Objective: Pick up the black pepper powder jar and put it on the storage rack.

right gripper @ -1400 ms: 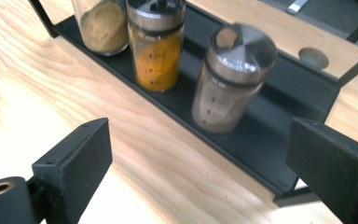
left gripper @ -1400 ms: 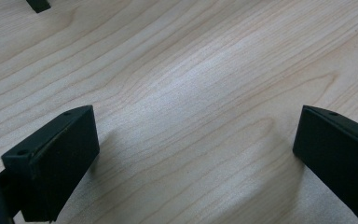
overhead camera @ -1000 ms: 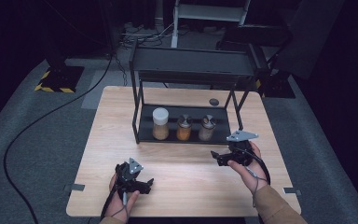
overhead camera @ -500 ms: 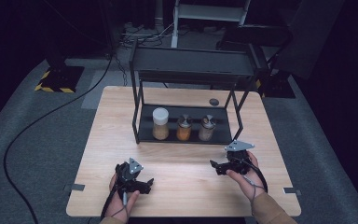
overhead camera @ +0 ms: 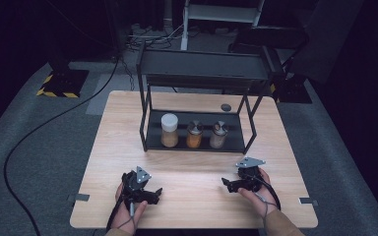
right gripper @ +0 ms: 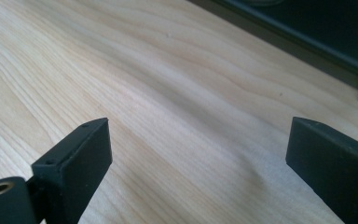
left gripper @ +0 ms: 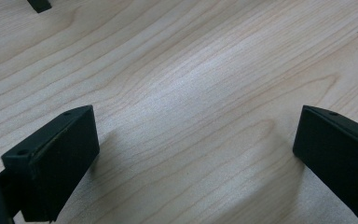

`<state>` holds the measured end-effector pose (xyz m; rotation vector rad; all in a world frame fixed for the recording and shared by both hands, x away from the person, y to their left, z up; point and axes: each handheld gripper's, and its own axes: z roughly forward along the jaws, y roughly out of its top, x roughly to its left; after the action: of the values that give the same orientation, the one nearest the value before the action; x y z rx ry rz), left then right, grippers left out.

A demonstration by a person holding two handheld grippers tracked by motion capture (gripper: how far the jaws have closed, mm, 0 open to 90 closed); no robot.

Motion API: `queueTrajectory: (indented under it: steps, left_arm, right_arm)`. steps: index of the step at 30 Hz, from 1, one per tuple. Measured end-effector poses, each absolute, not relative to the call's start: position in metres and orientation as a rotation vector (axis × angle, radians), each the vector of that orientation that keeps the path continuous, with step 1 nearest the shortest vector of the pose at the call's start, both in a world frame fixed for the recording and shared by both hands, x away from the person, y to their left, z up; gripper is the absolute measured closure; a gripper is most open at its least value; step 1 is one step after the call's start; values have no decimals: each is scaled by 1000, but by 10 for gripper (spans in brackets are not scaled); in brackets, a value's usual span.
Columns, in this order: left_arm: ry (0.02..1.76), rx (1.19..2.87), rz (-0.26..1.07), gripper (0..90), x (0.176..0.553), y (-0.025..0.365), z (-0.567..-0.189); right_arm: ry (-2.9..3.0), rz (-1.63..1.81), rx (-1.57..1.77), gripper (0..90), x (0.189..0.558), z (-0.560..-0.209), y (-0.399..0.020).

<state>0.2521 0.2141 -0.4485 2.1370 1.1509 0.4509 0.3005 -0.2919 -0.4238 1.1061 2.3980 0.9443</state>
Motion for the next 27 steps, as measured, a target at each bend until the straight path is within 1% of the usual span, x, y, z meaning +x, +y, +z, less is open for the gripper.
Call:
queueTrajectory:
  steps: [14,17,19,27]
  left_arm:
    - [1150,2139,452,1,252,214,-448]
    - [1150,2139,453,1,252,214,-448]
    - [1152,2137,452,2,252,214,-449]
    - [1151,2140,454,1,252,214,-448]
  right_arm:
    - [2396,935,1143,67,295,-437,-296]
    - [2378,947,1150,40,292,-441,-297]
    - [2349,973,1149,1,289,-447,-298]
    - [2339,983,1149,1,288,-449,-298]
